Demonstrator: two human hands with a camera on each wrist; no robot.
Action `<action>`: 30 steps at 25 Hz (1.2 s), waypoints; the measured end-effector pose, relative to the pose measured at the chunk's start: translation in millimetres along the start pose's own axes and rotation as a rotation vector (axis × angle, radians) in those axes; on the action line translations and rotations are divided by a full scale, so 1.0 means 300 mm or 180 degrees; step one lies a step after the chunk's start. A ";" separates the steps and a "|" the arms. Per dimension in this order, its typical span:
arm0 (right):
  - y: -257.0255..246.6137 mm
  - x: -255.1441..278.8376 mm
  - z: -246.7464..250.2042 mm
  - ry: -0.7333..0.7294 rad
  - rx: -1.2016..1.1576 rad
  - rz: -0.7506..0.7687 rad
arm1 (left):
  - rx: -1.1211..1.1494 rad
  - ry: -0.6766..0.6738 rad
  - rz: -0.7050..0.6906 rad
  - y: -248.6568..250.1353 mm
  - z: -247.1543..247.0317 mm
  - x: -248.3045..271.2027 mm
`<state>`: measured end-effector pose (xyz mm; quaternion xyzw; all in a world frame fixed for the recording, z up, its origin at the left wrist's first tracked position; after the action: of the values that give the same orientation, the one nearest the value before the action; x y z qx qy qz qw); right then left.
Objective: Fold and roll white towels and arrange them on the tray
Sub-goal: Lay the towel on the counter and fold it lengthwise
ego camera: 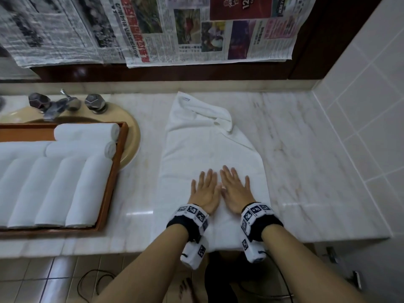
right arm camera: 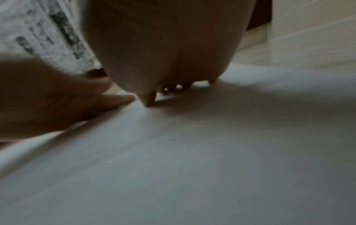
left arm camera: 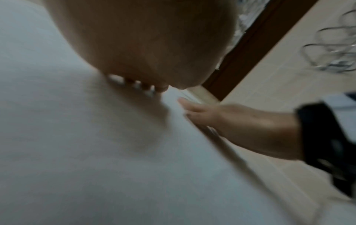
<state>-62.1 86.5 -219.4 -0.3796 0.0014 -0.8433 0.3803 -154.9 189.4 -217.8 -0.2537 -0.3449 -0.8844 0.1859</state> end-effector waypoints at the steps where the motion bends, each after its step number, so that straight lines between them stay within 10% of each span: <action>1: 0.059 -0.001 0.009 0.0017 0.0004 -0.0076 | -0.0151 0.0096 0.0209 -0.063 0.022 -0.006; 5: 0.202 0.007 0.071 0.0210 -0.0338 -0.1528 | 0.0447 0.0962 0.1766 -0.216 0.128 0.012; 10: 0.042 -0.082 0.073 0.0091 0.0055 -0.0075 | 0.0102 0.0243 -0.0058 0.020 0.071 -0.105; 15: 0.183 -0.081 0.141 0.0226 -0.0278 -0.1522 | 0.0346 0.0906 0.1810 -0.245 0.192 -0.080; 20: 0.075 -0.130 0.102 0.0106 -0.0104 -0.0470 | -0.0310 0.0368 0.0368 -0.165 0.168 -0.100; 30: 0.022 -0.038 0.046 0.0198 -0.0105 -0.0511 | -0.0197 0.0460 0.0683 -0.176 0.130 0.024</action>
<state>-44.2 93.2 -218.6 -0.3584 -0.0034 -0.8824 0.3049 -174.8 252.4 -216.2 -0.2303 -0.2740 -0.8856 0.2960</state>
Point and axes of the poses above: each hand's wrist, its own x-axis away from the middle knuckle, its own z-axis out of the back of the hand, y = z × x, the point moved 1 cm from there along -x, towards the middle knuckle, and after that the axes turned 13 degrees about -y, right-handed, at the moved point
